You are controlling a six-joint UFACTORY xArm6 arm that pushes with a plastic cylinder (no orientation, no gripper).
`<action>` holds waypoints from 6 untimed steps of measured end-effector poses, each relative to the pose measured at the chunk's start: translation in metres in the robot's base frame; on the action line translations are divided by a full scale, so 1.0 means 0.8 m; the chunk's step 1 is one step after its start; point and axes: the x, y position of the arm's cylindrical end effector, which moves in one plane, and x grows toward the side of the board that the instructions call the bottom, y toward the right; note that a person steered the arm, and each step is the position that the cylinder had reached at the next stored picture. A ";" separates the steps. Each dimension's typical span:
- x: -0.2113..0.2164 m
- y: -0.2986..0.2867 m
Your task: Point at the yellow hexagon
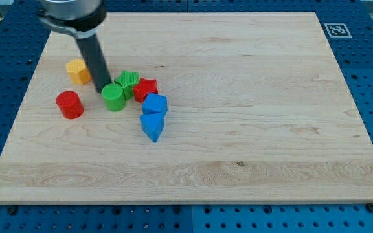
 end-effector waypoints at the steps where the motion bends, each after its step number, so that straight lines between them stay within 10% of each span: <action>1: 0.002 0.022; 4: 0.002 -0.157; 6: -0.023 -0.106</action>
